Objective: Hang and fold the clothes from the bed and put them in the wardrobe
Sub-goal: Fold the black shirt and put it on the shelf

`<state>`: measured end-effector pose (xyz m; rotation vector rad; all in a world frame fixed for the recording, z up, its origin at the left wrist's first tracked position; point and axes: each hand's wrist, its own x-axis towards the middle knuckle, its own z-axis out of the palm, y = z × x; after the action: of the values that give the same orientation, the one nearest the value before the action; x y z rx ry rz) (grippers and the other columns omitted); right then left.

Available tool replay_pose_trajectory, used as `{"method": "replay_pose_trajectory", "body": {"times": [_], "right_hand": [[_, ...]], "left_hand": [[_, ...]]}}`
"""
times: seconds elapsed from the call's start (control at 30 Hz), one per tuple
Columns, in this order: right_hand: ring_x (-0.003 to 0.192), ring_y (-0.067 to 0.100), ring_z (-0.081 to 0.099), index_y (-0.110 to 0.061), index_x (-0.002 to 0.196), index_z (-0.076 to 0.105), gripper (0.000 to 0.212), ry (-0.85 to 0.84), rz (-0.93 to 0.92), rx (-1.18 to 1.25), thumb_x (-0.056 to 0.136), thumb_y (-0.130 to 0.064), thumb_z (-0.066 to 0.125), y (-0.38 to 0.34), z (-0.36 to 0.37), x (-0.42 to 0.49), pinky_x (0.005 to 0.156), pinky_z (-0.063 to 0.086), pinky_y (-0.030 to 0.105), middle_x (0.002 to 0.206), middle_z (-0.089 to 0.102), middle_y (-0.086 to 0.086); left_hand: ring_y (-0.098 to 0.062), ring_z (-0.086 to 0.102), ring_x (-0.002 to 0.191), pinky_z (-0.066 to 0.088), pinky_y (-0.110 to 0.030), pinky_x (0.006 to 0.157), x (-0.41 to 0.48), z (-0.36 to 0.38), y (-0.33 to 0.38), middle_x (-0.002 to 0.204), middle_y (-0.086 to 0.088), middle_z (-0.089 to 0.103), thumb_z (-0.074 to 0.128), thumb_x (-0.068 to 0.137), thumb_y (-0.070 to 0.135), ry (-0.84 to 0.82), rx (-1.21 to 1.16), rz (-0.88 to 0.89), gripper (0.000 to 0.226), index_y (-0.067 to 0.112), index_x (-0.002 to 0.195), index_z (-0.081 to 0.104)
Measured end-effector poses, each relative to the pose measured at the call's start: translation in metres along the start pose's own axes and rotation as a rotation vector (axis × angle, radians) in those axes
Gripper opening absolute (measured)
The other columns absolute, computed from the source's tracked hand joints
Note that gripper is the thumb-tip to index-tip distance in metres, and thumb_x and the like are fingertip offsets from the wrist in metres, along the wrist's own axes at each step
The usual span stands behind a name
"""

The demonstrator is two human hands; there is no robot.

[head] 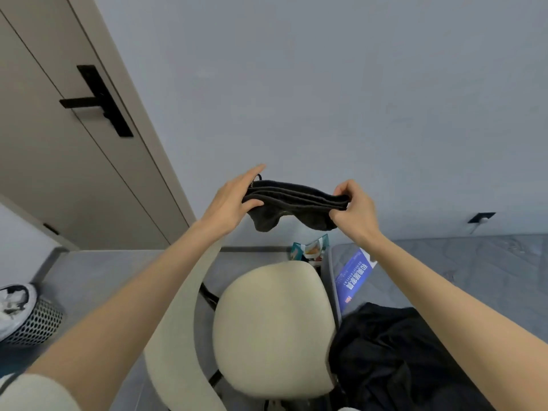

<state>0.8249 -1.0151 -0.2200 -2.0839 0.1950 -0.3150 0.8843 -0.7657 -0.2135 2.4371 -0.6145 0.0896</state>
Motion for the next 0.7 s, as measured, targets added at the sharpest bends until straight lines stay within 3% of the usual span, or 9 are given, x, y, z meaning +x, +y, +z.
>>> {"method": "replay_pose_trajectory", "body": {"times": [0.13, 0.27, 0.37, 0.47, 0.7], "right_hand": [[0.064, 0.009, 0.048, -0.020, 0.081, 0.048, 0.035, -0.135, 0.046, -0.102, 0.068, 0.011, 0.057, 0.043, -0.001, -0.043, 0.051, 0.036, 0.011, 0.074, 0.055, -0.009], [0.071, 0.016, 0.051, -0.020, 0.081, 0.045, 0.036, -0.284, 0.135, -0.134, 0.072, 0.010, 0.063, 0.094, 0.001, -0.100, 0.057, 0.037, 0.014, 0.076, 0.055, -0.008], [0.074, 0.020, 0.053, -0.017, 0.083, 0.045, 0.034, -0.420, 0.225, -0.169, 0.073, 0.006, 0.067, 0.135, 0.002, -0.149, 0.061, 0.039, 0.016, 0.081, 0.059, -0.001], [0.078, 0.023, 0.058, -0.017, 0.085, 0.047, 0.032, -0.523, 0.307, -0.239, 0.070, 0.000, 0.068, 0.167, 0.003, -0.191, 0.070, 0.042, 0.029, 0.082, 0.063, 0.002], [0.091, 0.024, 0.062, -0.018, 0.104, 0.048, 0.037, -0.834, 0.435, -0.306, 0.075, -0.007, 0.068, 0.223, 0.011, -0.240, 0.082, 0.046, 0.034, 0.096, 0.067, 0.007]], "left_hand": [[-0.020, 0.045, 0.124, 0.031, -0.024, 0.099, -0.045, 0.041, 0.002, 0.136, -0.001, 0.052, 0.060, 0.093, 0.017, -0.077, 0.007, -0.012, 0.056, 0.025, 0.144, 0.039], [-0.024, 0.046, 0.126, 0.037, -0.034, 0.102, -0.102, 0.096, 0.005, 0.138, -0.007, 0.051, 0.064, 0.090, 0.013, -0.176, -0.077, -0.235, 0.074, 0.022, 0.151, 0.022], [-0.020, 0.048, 0.124, 0.037, -0.028, 0.103, -0.153, 0.141, 0.003, 0.135, -0.004, 0.052, 0.064, 0.089, 0.012, -0.298, -0.091, -0.282, 0.061, 0.016, 0.144, 0.039], [-0.020, 0.055, 0.110, 0.040, -0.027, 0.094, -0.200, 0.178, -0.001, 0.117, -0.003, 0.059, 0.066, 0.087, 0.011, -0.408, -0.124, -0.332, 0.040, 0.014, 0.126, 0.056], [-0.021, 0.052, 0.115, 0.039, -0.028, 0.096, -0.267, 0.243, -0.016, 0.123, -0.005, 0.057, 0.063, 0.091, 0.023, -0.776, -0.113, -0.514, 0.038, 0.013, 0.126, 0.055]]}}
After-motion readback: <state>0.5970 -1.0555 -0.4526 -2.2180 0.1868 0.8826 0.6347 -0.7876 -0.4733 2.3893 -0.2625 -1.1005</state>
